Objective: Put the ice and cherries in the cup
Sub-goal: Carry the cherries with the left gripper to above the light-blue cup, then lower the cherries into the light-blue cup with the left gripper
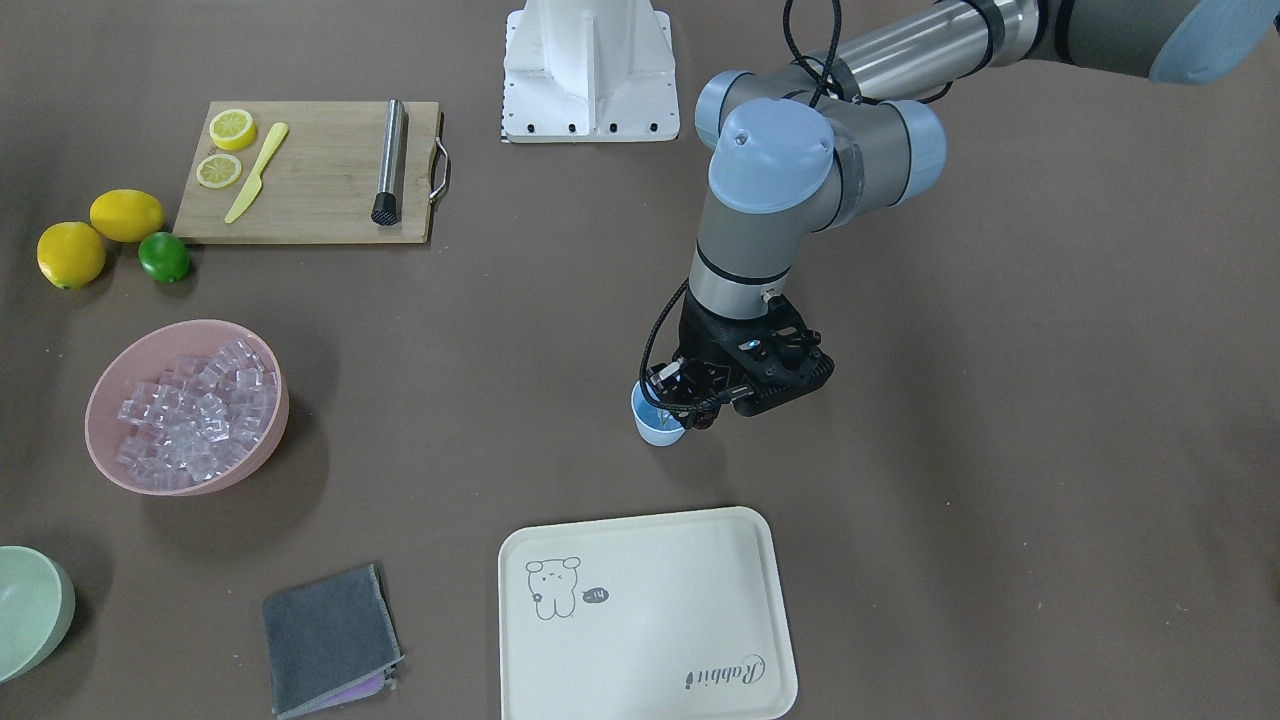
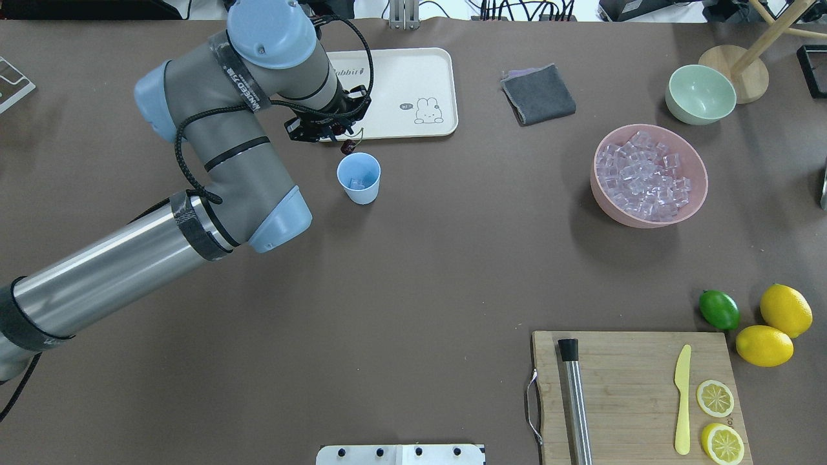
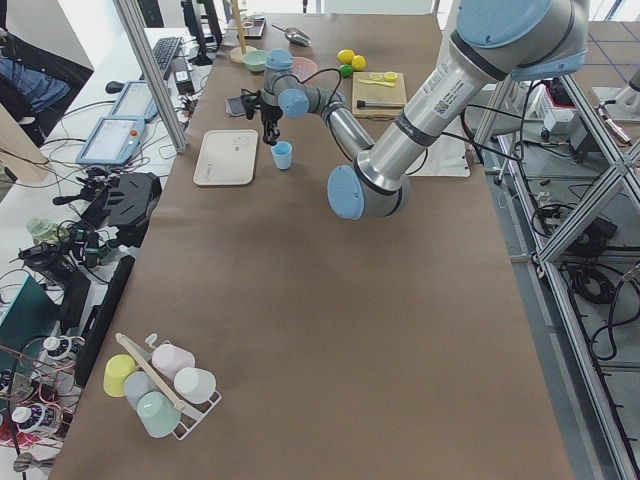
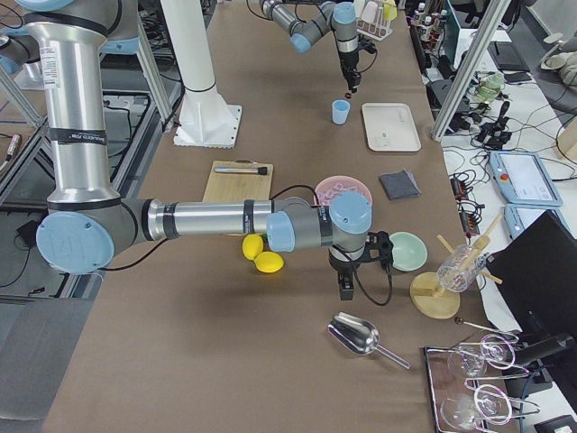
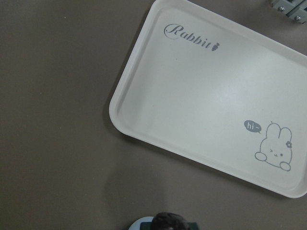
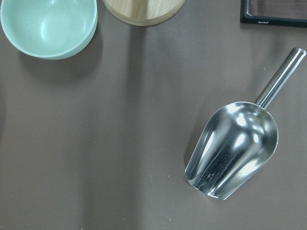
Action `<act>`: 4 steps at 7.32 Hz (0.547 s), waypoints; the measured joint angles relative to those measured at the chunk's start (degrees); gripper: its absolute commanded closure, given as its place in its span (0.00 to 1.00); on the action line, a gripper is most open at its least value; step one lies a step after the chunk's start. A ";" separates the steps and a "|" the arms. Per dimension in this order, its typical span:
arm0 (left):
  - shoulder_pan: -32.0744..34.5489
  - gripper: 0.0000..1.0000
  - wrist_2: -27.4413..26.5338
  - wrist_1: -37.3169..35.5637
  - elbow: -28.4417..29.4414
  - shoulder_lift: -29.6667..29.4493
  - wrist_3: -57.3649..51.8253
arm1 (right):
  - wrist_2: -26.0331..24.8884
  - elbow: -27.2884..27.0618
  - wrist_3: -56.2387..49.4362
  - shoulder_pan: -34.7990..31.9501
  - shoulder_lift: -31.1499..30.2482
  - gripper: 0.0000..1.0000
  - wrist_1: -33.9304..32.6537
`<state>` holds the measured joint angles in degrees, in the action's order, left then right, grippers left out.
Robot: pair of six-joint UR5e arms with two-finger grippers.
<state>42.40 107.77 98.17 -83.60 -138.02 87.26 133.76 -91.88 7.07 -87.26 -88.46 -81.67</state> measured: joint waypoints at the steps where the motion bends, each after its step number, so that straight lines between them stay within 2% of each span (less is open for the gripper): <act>1: -0.13 0.61 -0.06 0.00 -0.02 -0.12 0.19 | -0.29 0.13 1.45 0.03 -0.35 0.00 1.78; 2: -0.29 0.34 -0.08 0.00 -0.17 -0.21 0.55 | -0.48 0.20 2.00 0.06 -0.52 0.00 2.48; 3: -0.41 0.03 -0.09 0.00 -0.50 -0.16 0.81 | -0.68 0.34 2.22 0.13 -0.54 0.00 2.72; 4: -0.50 0.02 -0.10 0.02 -0.77 -0.08 0.87 | -0.90 0.52 2.25 0.21 -0.52 0.00 2.80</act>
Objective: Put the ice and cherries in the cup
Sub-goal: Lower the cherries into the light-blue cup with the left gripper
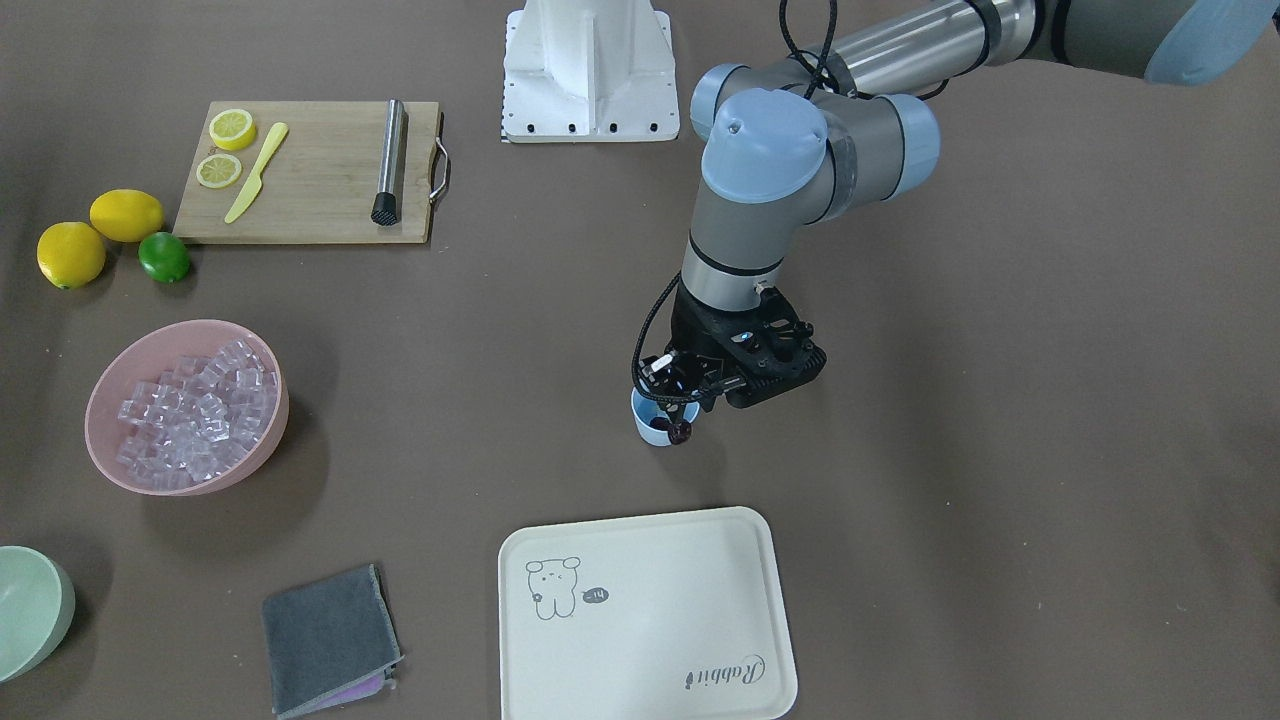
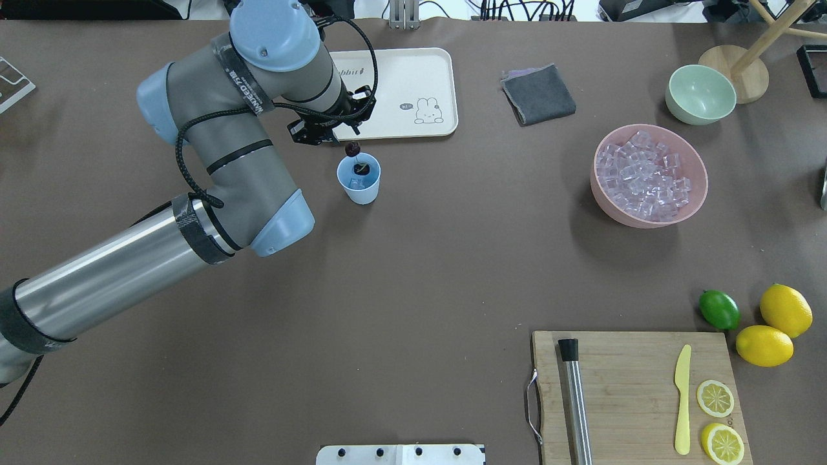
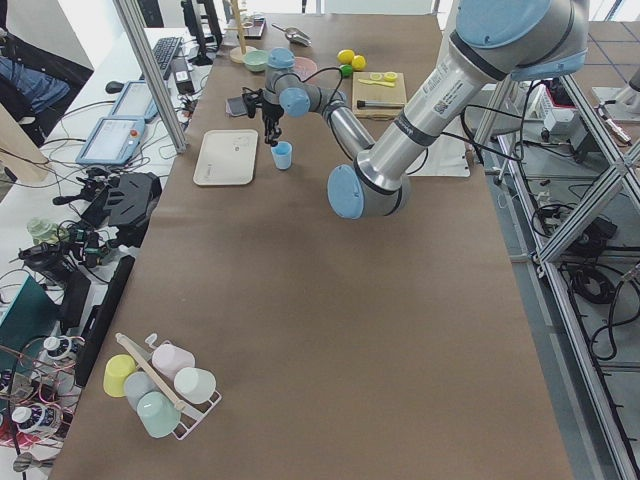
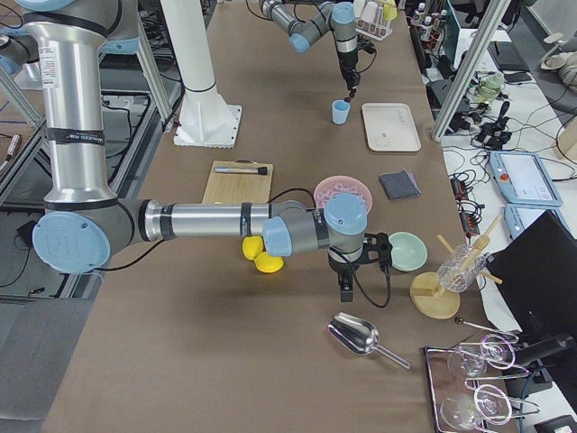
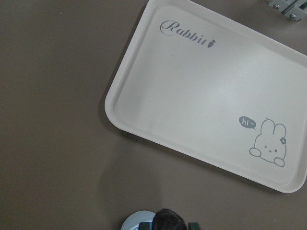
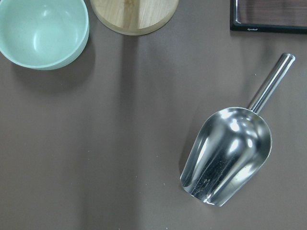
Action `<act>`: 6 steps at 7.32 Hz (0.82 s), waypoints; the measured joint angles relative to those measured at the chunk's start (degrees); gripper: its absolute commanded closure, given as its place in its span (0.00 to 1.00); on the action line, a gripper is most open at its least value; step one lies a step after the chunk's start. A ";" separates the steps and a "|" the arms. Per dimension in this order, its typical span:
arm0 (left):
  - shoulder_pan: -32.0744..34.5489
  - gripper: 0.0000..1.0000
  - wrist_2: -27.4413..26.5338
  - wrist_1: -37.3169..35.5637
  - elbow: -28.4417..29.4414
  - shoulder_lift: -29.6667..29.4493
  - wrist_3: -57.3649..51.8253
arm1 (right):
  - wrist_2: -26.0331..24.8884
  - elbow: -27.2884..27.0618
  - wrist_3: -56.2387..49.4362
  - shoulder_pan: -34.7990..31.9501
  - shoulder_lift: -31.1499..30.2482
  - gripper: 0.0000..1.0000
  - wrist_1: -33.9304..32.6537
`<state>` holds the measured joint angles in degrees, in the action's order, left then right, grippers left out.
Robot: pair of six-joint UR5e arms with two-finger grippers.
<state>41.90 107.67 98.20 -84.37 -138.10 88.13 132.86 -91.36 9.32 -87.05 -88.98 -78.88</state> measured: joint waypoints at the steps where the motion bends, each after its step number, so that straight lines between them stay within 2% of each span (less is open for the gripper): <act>1: -0.09 0.02 0.00 0.02 -0.35 0.11 -0.05 | -0.09 0.08 -0.05 0.07 0.00 0.00 0.03; 2: -0.12 0.03 0.02 0.00 -0.80 0.30 -0.13 | -0.13 0.14 -0.10 0.09 -0.02 0.00 0.03; 3: -0.17 0.35 0.02 0.02 -1.06 0.60 -0.24 | -0.14 0.21 -0.15 0.12 -0.05 0.00 0.04; 4: -0.26 0.56 -0.02 0.16 -0.91 0.89 -0.43 | -0.15 0.26 -0.19 0.12 -0.05 0.00 0.04; 5: -0.32 0.62 -0.31 0.41 0.03 0.88 -0.77 | -0.15 0.31 -0.23 0.12 -0.05 0.00 0.04; 6: -0.31 0.64 -1.47 0.97 1.97 0.70 -1.60 | -0.15 0.36 -0.28 0.12 -0.06 0.00 0.04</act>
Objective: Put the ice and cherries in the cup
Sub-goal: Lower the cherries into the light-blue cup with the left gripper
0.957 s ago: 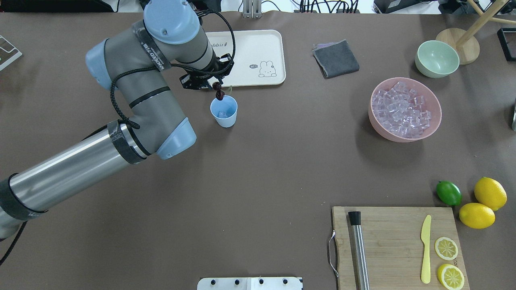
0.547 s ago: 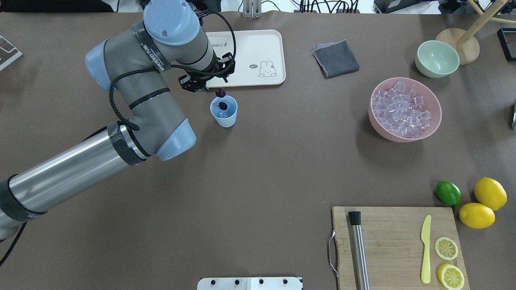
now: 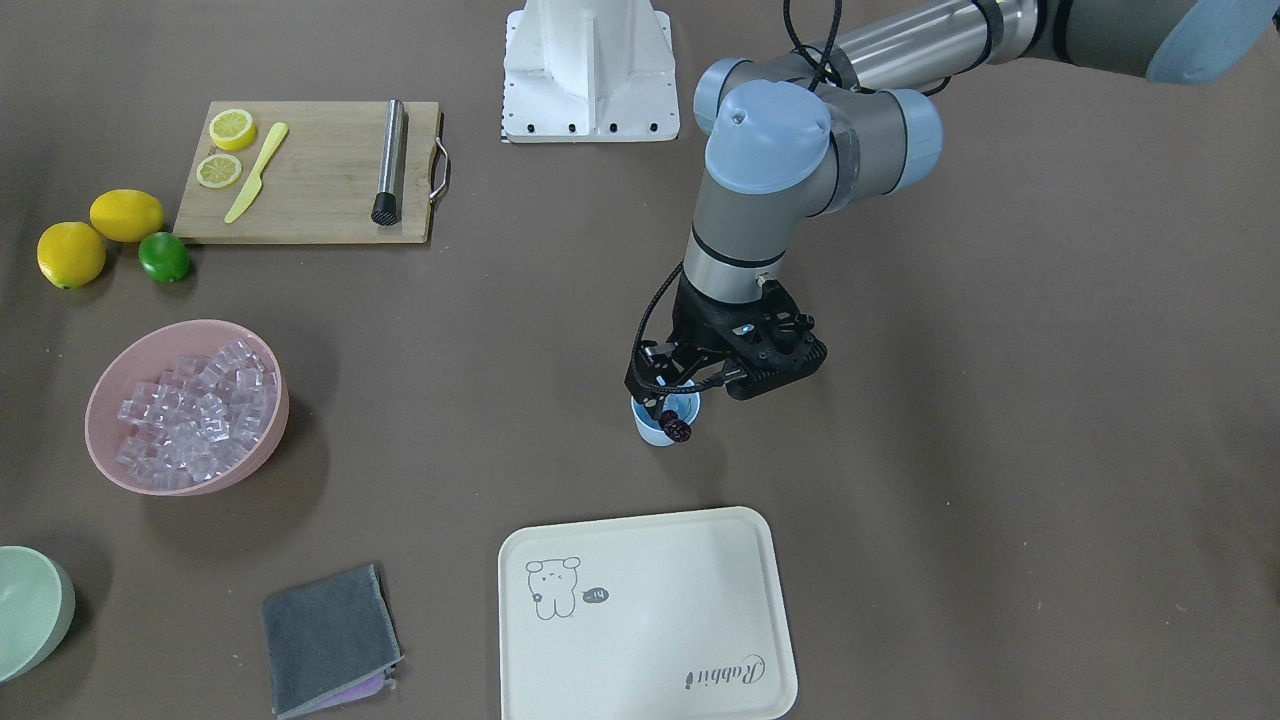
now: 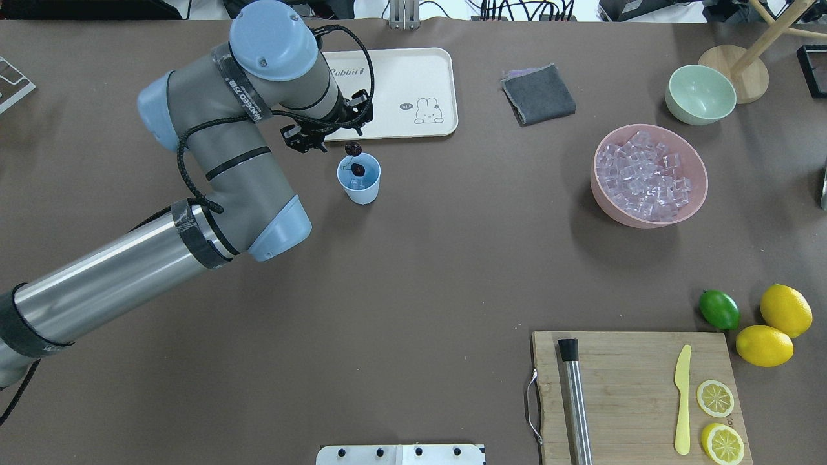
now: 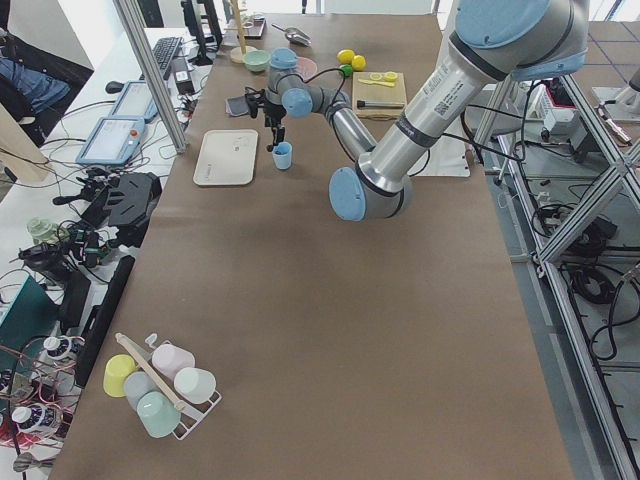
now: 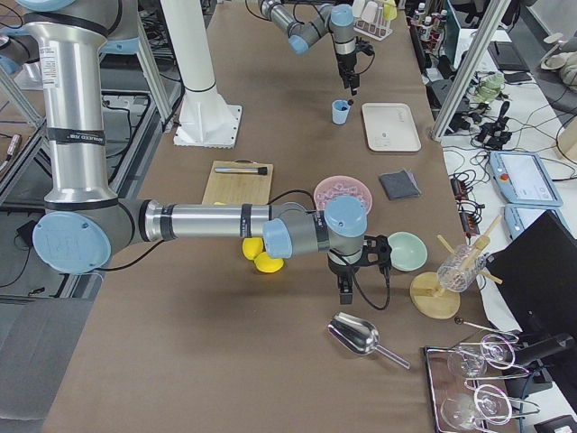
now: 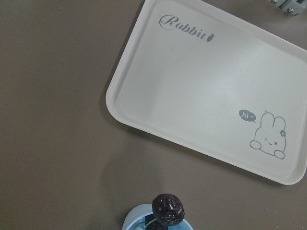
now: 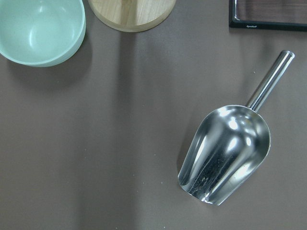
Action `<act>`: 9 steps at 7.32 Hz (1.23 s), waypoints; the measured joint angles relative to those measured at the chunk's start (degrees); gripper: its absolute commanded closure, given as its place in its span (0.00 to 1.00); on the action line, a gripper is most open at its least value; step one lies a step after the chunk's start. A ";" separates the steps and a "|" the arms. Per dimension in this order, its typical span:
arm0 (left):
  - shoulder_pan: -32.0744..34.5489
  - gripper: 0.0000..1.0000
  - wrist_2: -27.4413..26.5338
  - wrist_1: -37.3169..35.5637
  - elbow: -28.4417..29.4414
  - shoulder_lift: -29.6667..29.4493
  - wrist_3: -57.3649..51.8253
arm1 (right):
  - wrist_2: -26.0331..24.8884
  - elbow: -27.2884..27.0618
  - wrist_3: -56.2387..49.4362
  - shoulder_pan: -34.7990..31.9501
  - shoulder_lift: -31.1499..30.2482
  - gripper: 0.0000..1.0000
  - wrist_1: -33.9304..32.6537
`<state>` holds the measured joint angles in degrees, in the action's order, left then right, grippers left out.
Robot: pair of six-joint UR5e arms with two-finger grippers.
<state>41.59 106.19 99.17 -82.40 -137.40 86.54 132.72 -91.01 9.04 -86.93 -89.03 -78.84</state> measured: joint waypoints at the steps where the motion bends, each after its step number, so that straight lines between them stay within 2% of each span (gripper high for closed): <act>1: 0.03 0.64 -1.23 0.89 1.60 -0.09 -0.90 | 0.00 0.02 -0.04 0.00 -0.03 0.00 0.02; 5: -0.72 0.64 -2.89 2.23 3.14 -0.40 -1.25 | 0.02 0.23 -0.13 -0.01 -0.31 0.00 0.05; 9: -1.55 0.64 -4.43 2.12 1.78 -0.38 -1.56 | 0.07 0.22 -0.19 -0.01 -1.29 0.00 0.82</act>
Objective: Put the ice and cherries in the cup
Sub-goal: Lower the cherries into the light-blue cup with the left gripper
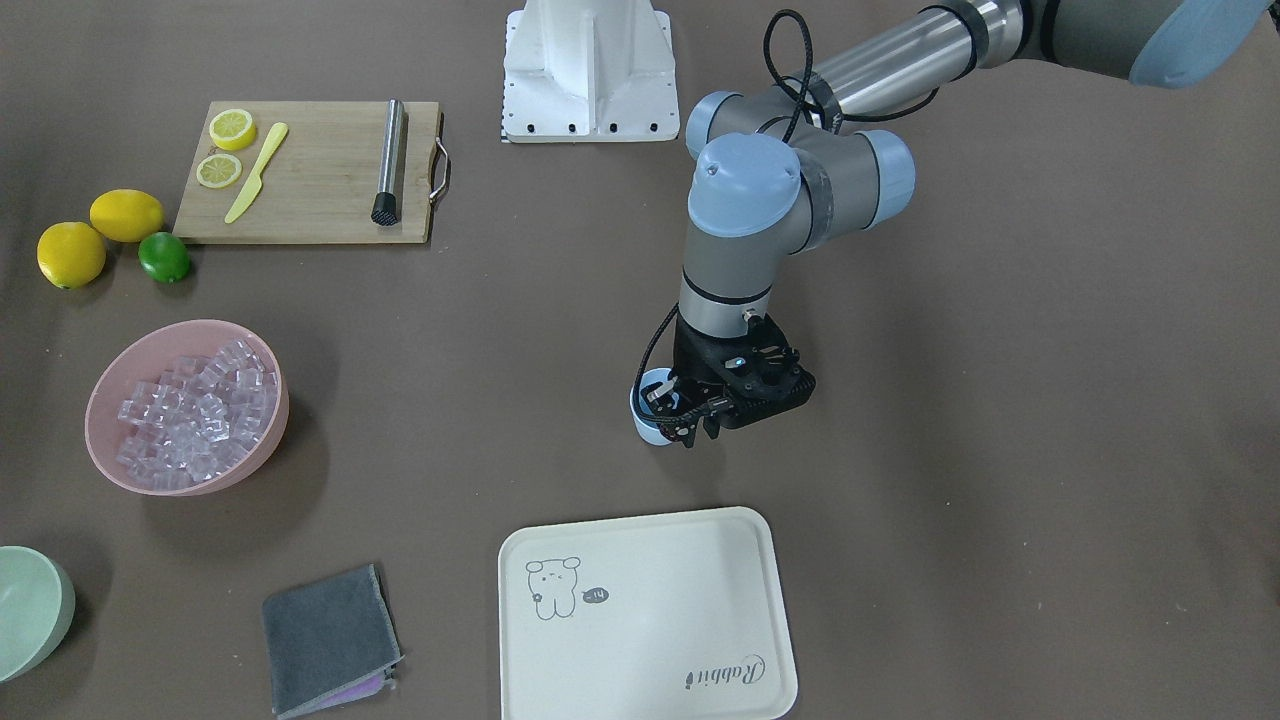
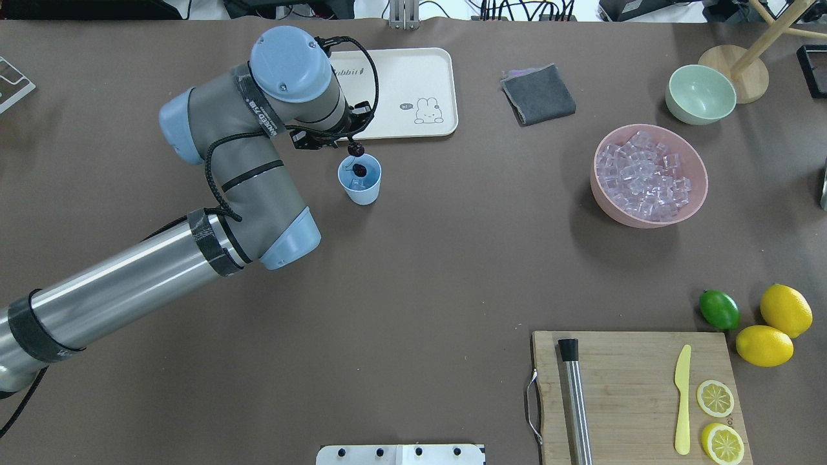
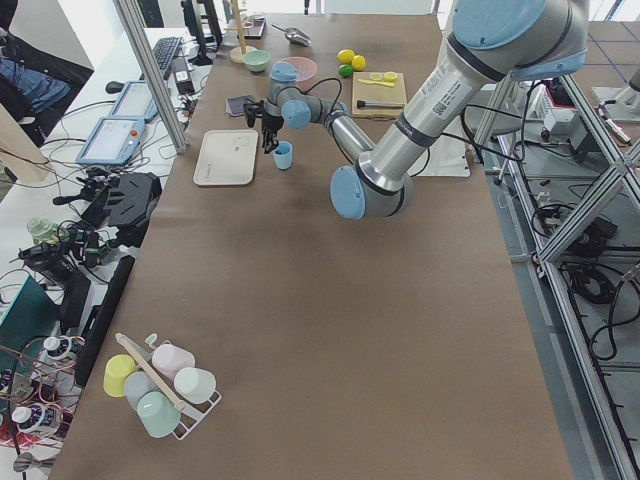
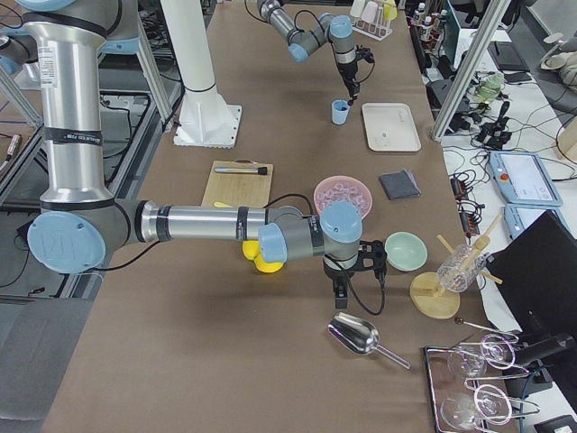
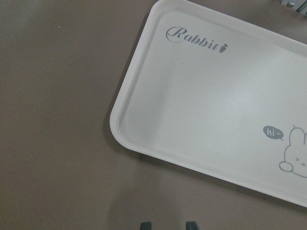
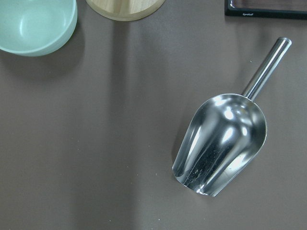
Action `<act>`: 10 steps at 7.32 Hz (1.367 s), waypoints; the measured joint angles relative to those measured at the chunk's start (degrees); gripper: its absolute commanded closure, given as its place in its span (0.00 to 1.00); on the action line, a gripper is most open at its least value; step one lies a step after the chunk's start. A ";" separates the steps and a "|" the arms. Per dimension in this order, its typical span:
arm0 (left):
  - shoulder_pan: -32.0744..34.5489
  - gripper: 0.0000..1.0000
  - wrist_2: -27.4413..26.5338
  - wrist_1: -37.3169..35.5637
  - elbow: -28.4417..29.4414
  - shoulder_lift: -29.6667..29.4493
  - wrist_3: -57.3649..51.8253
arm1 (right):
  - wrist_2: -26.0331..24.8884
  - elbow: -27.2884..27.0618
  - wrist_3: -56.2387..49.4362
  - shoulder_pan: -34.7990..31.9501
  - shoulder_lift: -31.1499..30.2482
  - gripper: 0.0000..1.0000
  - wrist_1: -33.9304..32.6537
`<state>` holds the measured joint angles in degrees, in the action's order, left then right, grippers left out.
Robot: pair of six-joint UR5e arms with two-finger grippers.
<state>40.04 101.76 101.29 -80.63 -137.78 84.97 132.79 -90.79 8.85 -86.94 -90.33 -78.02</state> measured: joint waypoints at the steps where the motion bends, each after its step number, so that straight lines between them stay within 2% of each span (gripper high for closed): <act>1: 0.01 0.64 0.16 -0.21 -1.18 0.19 -0.09 | -0.04 0.05 -0.02 0.01 -0.02 0.00 0.02; 8: 1.54 0.62 1.55 -0.51 -1.85 0.56 -1.12 | 0.07 -0.33 -0.06 -0.07 -0.10 0.00 0.06; 10: 1.37 0.62 1.62 -0.09 0.35 0.48 -1.07 | 0.05 -0.22 -0.06 -0.07 0.00 0.00 0.06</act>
<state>41.40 103.39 101.19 -80.28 -137.30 83.91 132.83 -91.00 8.79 -87.01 -90.33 -77.96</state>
